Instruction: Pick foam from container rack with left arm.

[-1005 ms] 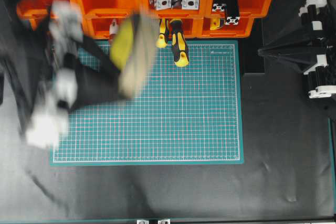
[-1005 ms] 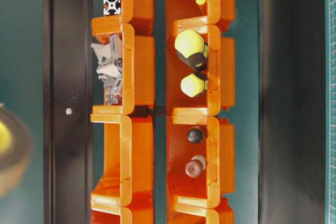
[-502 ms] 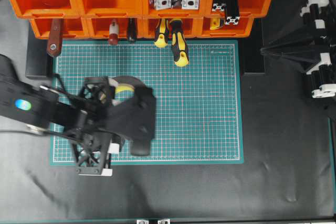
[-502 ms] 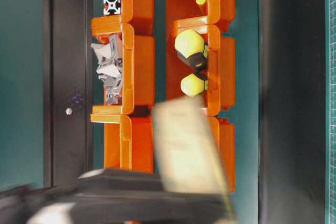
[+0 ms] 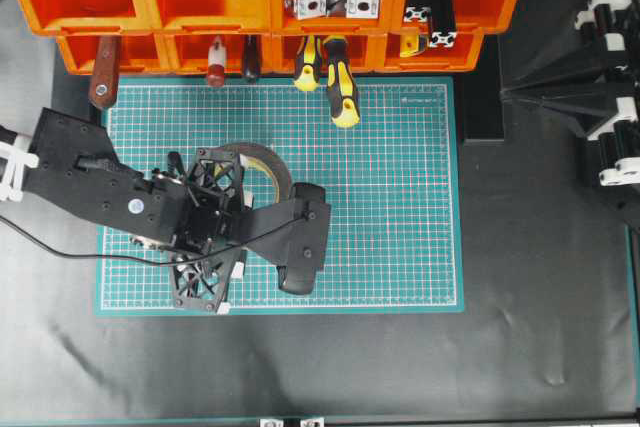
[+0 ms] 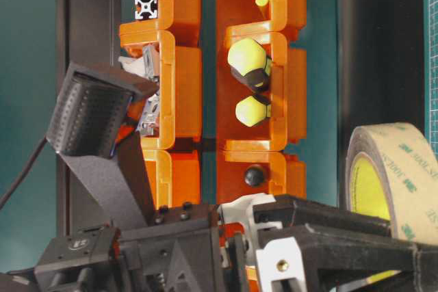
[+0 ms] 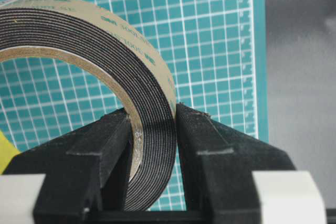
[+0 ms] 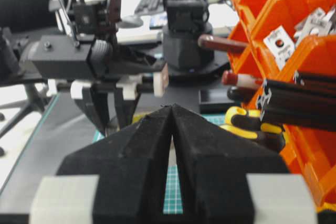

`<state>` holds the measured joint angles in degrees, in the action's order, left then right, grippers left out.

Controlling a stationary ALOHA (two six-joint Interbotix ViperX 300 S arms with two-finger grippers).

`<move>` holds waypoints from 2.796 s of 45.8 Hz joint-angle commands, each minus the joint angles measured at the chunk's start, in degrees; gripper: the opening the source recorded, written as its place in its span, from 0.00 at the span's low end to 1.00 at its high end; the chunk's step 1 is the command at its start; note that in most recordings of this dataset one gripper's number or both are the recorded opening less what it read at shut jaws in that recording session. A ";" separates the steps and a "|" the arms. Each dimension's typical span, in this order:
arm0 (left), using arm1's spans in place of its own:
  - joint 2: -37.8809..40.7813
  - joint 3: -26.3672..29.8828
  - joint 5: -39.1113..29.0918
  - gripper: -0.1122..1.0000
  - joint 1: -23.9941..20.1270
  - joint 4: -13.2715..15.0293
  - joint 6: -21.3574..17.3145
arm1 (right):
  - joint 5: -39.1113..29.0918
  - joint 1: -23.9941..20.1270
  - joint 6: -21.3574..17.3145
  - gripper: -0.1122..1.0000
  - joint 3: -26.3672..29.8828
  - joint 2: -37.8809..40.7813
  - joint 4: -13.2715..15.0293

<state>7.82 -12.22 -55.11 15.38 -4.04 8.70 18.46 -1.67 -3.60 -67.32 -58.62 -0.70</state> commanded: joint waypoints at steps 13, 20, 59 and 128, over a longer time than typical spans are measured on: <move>-1.49 0.09 1.23 0.31 -0.88 -0.26 -4.48 | 0.26 -0.09 -0.09 0.10 1.93 0.18 -0.18; -1.49 -0.26 1.05 0.52 -1.14 -0.26 -6.24 | 0.70 -0.09 -0.09 0.10 1.93 0.18 -0.18; -13.18 -4.83 5.80 0.92 -0.09 -0.09 -3.43 | 0.35 -0.44 -0.09 0.10 1.93 0.09 -0.18; -74.00 -40.96 30.32 0.86 -0.18 -0.09 -4.13 | 0.00 -0.88 -0.18 0.10 1.49 -1.14 -0.18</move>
<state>-65.74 -53.26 -25.31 15.47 -4.04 4.57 18.37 -2.29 -3.69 -67.24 -60.12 -0.79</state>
